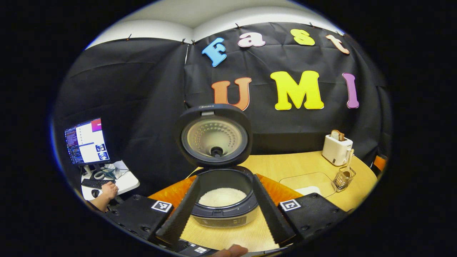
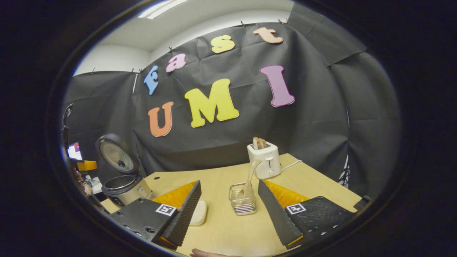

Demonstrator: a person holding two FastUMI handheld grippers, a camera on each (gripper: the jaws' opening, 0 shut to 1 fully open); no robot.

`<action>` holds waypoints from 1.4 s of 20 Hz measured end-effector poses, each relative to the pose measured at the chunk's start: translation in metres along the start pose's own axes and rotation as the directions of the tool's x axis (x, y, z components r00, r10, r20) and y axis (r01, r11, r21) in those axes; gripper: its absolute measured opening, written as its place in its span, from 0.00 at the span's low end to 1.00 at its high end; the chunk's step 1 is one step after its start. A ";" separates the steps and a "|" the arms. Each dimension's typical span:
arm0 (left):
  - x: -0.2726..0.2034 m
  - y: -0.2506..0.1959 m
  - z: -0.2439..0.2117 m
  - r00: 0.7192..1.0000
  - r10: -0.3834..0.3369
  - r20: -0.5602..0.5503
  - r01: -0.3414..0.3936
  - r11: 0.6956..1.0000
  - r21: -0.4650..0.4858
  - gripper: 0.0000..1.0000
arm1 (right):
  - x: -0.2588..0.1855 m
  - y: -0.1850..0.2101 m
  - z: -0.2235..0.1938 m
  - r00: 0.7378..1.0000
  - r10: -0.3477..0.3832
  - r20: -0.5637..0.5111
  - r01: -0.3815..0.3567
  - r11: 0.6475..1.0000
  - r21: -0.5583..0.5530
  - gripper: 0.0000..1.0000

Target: Close the left gripper, press the button to open the rice cooker; take a wooden spoon from the chopstick holder with the right hand, scoop a spoonful of rice and pour it into the rice cooker, then put the wooden spoon back into the chopstick holder.

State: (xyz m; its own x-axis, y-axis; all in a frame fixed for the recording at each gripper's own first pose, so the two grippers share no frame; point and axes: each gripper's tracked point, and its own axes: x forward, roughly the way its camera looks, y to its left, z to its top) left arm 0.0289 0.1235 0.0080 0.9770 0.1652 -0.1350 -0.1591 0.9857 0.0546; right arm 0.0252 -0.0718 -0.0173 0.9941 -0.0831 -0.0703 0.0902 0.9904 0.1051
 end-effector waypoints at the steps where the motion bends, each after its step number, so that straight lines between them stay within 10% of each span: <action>1: -0.005 -0.003 0.001 1.000 0.006 0.019 -0.006 1.000 0.007 0.99 | 0.004 -0.002 -0.002 1.000 -0.006 -0.010 0.006 1.000 0.004 0.91; 12: -0.039 -0.047 0.003 0.985 -0.072 0.155 0.074 0.997 -0.002 0.99 | 0.110 -0.042 -0.022 0.986 -0.049 -0.160 0.059 0.997 0.058 0.91; 24: -0.049 -0.085 0.007 0.951 -0.230 0.206 0.236 0.972 -0.002 0.99 | 0.254 -0.067 -0.066 0.910 -0.104 -0.402 0.165 0.979 0.121 0.94; 28: -0.042 -0.088 0.001 0.945 -0.269 0.188 0.276 0.961 -0.013 0.99 | 0.270 -0.065 -0.067 0.910 -0.108 -0.400 0.164 0.980 0.109 0.64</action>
State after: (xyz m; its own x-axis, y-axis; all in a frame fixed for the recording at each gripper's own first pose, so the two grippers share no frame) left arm 0.0020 0.0301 0.0100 0.9924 -0.1149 0.0441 0.1149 0.9934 0.0026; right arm 0.2837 -0.1506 -0.1100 0.8709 -0.1384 -0.4717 0.2584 0.9452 0.1997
